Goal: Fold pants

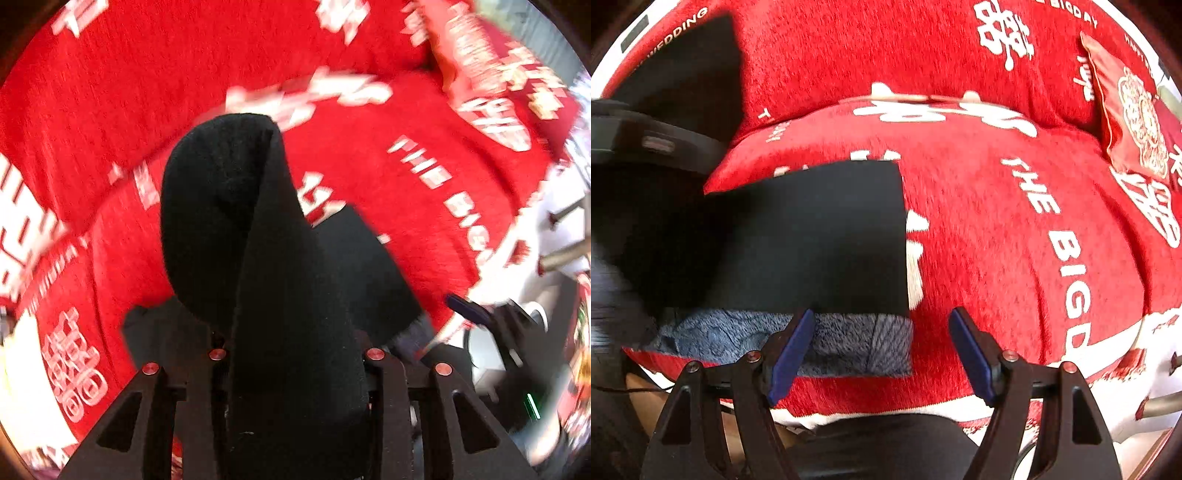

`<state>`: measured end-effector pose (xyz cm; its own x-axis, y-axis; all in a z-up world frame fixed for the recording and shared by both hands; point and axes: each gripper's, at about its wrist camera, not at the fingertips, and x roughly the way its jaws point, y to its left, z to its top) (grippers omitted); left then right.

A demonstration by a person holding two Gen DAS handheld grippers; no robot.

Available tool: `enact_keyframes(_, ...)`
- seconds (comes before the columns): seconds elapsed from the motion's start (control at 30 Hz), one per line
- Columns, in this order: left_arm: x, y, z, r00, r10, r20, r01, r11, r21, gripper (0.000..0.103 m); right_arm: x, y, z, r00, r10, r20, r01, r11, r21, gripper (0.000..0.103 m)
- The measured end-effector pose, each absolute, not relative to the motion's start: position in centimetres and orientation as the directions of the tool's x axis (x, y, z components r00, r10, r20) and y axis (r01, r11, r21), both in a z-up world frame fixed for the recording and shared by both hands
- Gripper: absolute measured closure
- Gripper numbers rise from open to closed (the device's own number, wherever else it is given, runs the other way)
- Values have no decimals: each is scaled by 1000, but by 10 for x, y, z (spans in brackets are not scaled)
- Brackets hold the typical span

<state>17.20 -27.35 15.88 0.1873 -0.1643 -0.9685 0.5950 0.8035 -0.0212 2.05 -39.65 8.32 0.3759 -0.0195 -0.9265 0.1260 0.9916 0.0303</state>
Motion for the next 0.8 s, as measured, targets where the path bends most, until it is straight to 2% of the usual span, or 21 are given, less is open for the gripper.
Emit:
enact_keyframes(0.07,181,-289,122,135,-97,-986,584,811,0,53,15,-398,81,375,3,-927,120,991,52,25)
enact_keyframes(0.1,182,-293,111,121,-76,-990,583,812,9,40,12,-397,80,375,12,-927,111,992,58,25)
enact_keyframes(0.13,181,-297,103,88,-82,-993,594,805,-14,32,10,-397,80,377,25,-926,97,993,67,25)
enact_keyframes(0.23,174,-303,113,86,-127,-988,632,774,-45,27,3,-393,80,380,59,-923,43,996,81,25)
enact_keyframes(0.37,171,-292,171,87,-290,-953,666,728,-160,27,-8,-383,77,385,113,-916,-29,993,110,24)
enact_keyframes(0.4,173,-285,182,100,-314,-944,667,725,-170,18,-10,-381,78,387,125,-914,-47,992,116,23)
enact_keyframes(0.43,175,-272,193,132,-331,-934,658,734,-167,3,-11,-380,79,391,127,-911,-56,992,115,23)
enact_keyframes(0.47,178,-266,198,163,-338,-927,649,744,-157,1,-13,-379,80,398,133,-908,-71,991,115,23)
enact_keyframes(0.53,180,-235,201,251,-335,-908,614,780,-118,1,-16,-381,86,413,163,-896,-98,986,134,22)
enact_keyframes(0.8,175,-116,142,327,-211,-921,388,919,-73,1,-33,-417,108,459,256,-851,-100,966,237,19)
